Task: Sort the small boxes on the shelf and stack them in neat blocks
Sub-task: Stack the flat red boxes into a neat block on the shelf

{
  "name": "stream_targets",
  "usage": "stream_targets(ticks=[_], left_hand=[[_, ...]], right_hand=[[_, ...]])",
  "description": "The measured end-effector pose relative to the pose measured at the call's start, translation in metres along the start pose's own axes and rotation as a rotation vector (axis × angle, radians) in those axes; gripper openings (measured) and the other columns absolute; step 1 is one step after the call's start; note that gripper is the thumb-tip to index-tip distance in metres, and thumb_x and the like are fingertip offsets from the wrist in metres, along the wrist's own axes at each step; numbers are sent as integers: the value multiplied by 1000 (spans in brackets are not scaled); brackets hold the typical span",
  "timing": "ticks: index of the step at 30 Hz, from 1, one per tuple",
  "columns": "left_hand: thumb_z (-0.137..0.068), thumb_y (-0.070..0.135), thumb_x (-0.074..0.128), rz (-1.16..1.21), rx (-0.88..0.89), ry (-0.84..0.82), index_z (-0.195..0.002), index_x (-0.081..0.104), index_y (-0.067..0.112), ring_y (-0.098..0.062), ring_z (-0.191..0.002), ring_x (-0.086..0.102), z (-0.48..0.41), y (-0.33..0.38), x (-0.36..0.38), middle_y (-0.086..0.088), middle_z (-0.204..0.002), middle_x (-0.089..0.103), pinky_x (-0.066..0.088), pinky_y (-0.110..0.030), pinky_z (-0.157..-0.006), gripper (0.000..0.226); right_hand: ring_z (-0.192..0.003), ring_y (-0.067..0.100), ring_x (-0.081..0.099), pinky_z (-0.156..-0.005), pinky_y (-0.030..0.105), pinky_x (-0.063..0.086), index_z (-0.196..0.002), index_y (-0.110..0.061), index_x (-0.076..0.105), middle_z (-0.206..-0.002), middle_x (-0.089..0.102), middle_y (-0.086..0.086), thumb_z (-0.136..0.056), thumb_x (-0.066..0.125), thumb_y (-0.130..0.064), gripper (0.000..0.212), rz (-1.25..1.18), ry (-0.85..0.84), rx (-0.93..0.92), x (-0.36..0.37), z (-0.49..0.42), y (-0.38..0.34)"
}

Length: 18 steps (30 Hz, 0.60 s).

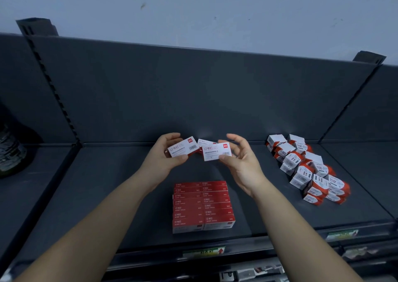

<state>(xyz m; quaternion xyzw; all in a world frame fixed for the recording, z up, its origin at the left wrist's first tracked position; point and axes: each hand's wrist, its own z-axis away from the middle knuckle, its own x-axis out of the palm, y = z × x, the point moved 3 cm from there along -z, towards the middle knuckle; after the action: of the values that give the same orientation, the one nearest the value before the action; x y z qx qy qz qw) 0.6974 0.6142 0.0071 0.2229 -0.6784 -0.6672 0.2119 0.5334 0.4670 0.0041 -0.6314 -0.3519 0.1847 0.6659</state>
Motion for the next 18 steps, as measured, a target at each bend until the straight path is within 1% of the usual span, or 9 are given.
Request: stream_targets(ticks=[2, 4, 5, 8, 10, 13, 18], left_hand=[[-80, 3, 75, -19, -5, 71, -122, 52, 24, -4, -106, 62, 1, 2, -2, 12, -117, 62, 51, -18, -81, 52], [-78, 5, 79, -19, -20, 128, -114, 55, 19, -6, -101, 65, 0, 2, -5, 8, -109, 68, 51, -18, -78, 46], [-77, 5, 79, -15, -26, 131, -112, 57, 19, -8, -100, 67, -1, 2, -6, 6, -107, 70, 51, -19, -80, 43], [-78, 2, 77, -11, -24, 57, -112, 61, 19, -12, -103, 68, 0, 2, -5, 3, -105, 73, 53, -27, -89, 41], [-81, 1, 74, 26, -19, -3, -115, 62, 18, -15, -106, 67, 2, 2, -2, 0, -107, 74, 52, -31, -93, 40], [-83, 2, 71, 65, -32, -35, -116, 62, 21, -17, -107, 67, 3, -1, 2, -2, -108, 74, 52, -32, -94, 39], [-84, 2, 70, 89, -54, -41, -118, 62, 20, -18, -109, 66, 2, -5, 1, -2, -109, 73, 52, -35, -96, 39]], right_hand=[[-106, 25, 64, -97, 36, 49, -121, -18, 51, -113, 68, 12, -84, 56, 20, 53, -22, 18, -2, 0, 0, 0], [-104, 25, 64, -95, 33, 50, -122, -16, 51, -110, 69, 15, -85, 56, 19, 51, -53, 32, 1, -1, 0, -1], [-103, 25, 65, -93, 31, 51, -123, -14, 51, -109, 69, 16, -86, 56, 18, 50, -71, 40, 1, -1, 1, -1], [-100, 23, 67, -87, 27, 53, -121, -11, 54, -107, 69, 17, -87, 56, 17, 45, -125, 59, -8, -2, 1, -2], [-101, 23, 67, -89, 28, 53, -120, -10, 56, -110, 69, 17, -87, 56, 16, 42, -121, 56, -1, -2, 0, -2], [-106, 25, 66, -92, 31, 52, -120, -8, 57, -117, 68, 20, -87, 59, 14, 40, -73, 32, 14, -1, 3, -1], [-107, 28, 65, -96, 35, 52, -119, -6, 56, -119, 66, 23, -86, 59, 16, 40, -84, 15, 22, -1, 5, 0]])
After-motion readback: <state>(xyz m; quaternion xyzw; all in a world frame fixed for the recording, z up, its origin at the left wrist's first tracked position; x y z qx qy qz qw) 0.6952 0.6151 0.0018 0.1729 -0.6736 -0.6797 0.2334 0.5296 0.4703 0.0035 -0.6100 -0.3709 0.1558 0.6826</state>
